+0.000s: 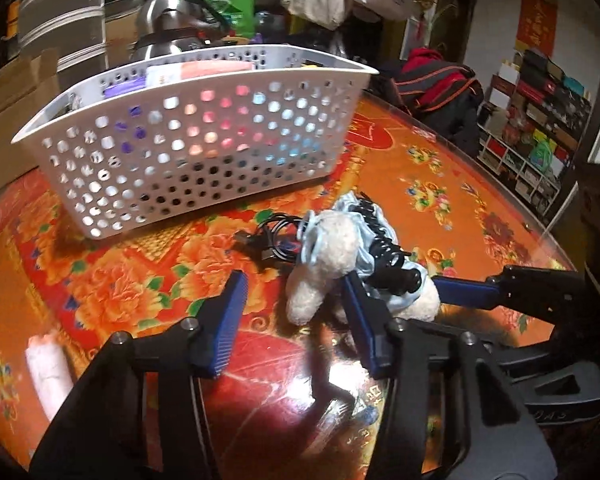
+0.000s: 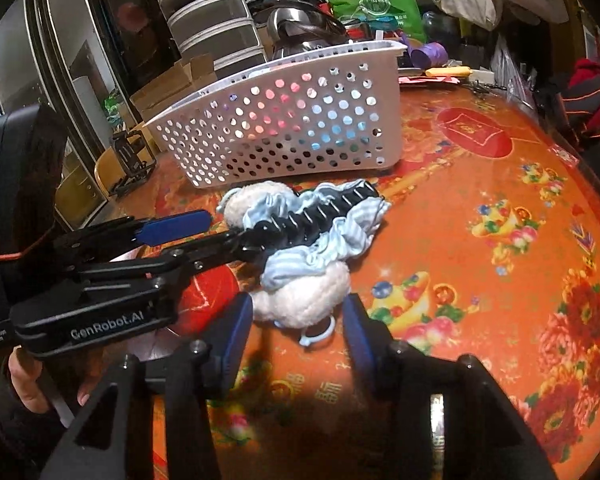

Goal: Organize soft objects
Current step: 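Grasp the white plush toy with the right gripper while the left gripper grasps its other side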

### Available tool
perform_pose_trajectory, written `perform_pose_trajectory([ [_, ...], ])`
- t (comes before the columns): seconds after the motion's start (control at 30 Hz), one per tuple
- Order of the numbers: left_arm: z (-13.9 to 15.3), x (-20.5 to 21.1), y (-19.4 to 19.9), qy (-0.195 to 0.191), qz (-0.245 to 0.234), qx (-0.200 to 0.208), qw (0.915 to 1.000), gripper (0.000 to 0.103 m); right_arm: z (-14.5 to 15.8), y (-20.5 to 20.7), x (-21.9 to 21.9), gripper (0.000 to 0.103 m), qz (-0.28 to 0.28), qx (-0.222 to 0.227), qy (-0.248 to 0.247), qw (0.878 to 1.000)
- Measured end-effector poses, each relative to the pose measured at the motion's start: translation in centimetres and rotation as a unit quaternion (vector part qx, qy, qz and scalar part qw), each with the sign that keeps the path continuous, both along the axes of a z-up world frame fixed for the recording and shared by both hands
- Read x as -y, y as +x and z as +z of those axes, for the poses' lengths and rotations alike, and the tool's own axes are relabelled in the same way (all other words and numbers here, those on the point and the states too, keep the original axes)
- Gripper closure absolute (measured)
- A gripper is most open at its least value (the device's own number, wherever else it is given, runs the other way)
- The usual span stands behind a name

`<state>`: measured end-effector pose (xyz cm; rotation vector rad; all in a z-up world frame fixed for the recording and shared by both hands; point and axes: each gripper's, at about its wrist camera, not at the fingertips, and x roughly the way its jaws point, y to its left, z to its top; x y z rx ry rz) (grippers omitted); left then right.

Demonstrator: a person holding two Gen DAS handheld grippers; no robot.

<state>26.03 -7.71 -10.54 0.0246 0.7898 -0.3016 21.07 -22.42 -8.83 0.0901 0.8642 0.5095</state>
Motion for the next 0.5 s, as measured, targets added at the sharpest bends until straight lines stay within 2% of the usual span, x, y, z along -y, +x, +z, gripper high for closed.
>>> perform_pose_trajectory([
  [0.23,-1.1,1.2,1.3,0.001,-0.028,-0.031,0.9991,0.058,-0.1,0.5,-0.1,0.058,-0.003,-0.002,-0.010,1.000],
  [0.27,-1.4,1.4,1.4,-0.002,-0.034,-0.037,0.9987,0.064,-0.1,0.5,-0.1,0.061,-0.003,-0.001,-0.013,1.000],
  [0.3,-1.6,1.6,1.5,-0.004,-0.041,-0.042,0.9983,0.077,-0.1,0.6,-0.2,0.070,-0.005,0.000,-0.017,1.000],
  [0.33,-1.7,1.7,1.4,-0.011,-0.050,-0.046,0.9976,0.085,-0.1,0.7,-0.2,0.073,-0.006,0.001,-0.021,1.000],
  [0.4,-1.6,1.8,1.4,-0.019,-0.054,-0.047,0.9973,0.091,0.0,0.6,-0.2,0.076,-0.003,0.003,-0.022,1.000],
  [0.5,-1.6,1.6,1.3,-0.023,-0.050,-0.047,0.9974,0.092,0.3,0.3,-0.4,0.079,0.001,0.012,-0.033,0.999],
])
